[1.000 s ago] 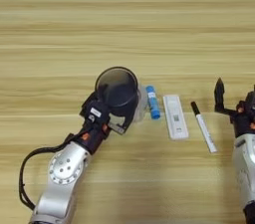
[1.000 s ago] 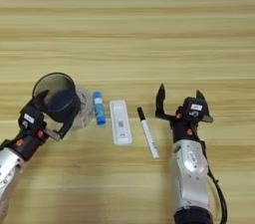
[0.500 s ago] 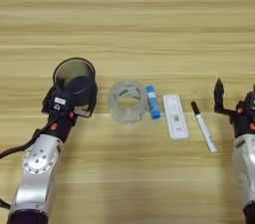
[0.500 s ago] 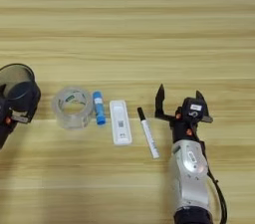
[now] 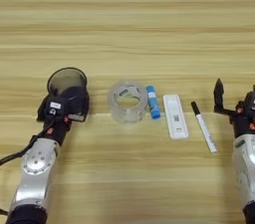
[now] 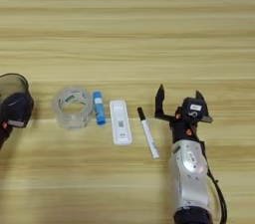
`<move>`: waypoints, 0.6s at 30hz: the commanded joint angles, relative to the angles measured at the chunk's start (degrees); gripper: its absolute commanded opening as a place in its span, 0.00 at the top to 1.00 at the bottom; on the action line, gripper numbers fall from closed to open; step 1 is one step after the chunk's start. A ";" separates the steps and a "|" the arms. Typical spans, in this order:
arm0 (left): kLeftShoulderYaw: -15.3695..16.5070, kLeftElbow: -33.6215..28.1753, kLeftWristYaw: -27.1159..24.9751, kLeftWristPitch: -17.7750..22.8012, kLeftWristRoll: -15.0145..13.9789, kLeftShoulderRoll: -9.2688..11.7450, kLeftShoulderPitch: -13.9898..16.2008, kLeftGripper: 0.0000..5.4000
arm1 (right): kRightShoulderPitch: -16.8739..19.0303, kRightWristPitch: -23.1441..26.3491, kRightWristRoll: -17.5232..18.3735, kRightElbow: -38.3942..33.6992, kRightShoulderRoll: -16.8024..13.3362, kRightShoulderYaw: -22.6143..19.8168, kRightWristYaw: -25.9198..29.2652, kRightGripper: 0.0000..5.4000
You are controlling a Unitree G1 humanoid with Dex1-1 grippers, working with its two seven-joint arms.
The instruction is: Move the objects on the table
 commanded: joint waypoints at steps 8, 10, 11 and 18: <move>-0.57 9.45 0.80 -3.66 1.41 -0.01 -3.37 0.15 | 0.54 1.07 -0.23 -0.50 0.34 0.10 -0.56 0.00; -0.68 10.75 0.84 -4.15 1.59 -0.13 -3.77 0.15 | 0.55 1.09 -0.24 -0.53 0.35 0.12 -0.56 0.00; -0.71 11.27 0.79 -4.34 1.63 -0.20 -3.94 0.15 | 0.56 1.09 -0.25 -0.53 0.36 0.13 -0.56 0.00; -1.47 14.13 0.91 -5.68 2.16 -0.72 -4.84 0.15 | 0.56 1.09 -0.33 -0.54 0.45 0.13 -0.61 0.00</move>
